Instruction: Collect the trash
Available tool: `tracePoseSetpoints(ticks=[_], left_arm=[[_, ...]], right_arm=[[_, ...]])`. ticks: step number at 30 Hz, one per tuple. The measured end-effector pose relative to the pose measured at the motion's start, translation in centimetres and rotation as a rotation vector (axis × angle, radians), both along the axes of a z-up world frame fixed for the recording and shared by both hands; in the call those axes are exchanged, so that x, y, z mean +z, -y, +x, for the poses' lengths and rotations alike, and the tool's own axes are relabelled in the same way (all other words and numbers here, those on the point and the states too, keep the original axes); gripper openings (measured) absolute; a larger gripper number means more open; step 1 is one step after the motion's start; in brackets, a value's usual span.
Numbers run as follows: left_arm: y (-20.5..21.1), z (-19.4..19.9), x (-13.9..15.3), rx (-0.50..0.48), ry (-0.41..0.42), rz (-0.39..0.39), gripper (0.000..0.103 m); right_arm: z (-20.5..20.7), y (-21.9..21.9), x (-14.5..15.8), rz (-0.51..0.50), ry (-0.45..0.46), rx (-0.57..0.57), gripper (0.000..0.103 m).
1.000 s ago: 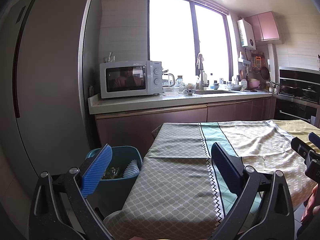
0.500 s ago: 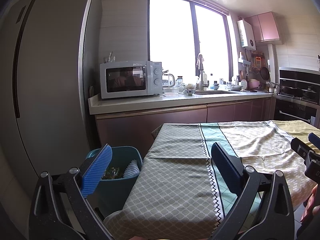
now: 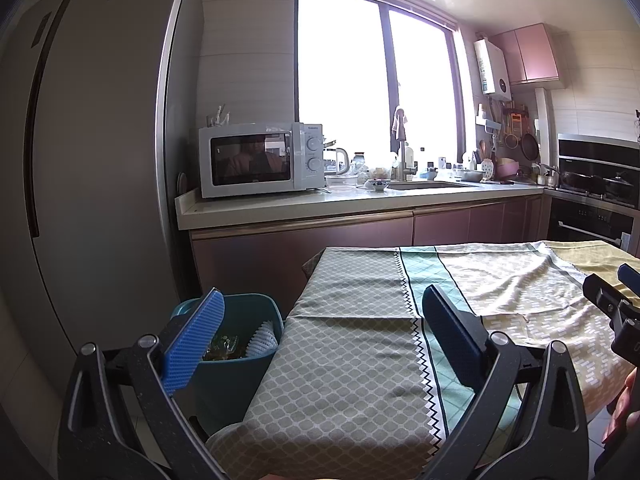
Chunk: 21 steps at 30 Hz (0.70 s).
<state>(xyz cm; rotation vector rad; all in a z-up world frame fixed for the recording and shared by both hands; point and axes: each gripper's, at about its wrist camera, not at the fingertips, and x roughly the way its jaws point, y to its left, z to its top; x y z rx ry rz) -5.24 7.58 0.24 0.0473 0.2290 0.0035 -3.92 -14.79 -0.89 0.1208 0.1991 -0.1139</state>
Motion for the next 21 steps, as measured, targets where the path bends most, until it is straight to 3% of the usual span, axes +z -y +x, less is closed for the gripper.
tracePoseSetpoints(ticks=[21], left_arm=[[0.24,0.07,0.18,0.001,-0.003,0.000,0.098]], right_arm=[[-0.12,0.11,0.03,0.005,0.004,-0.009,0.096]])
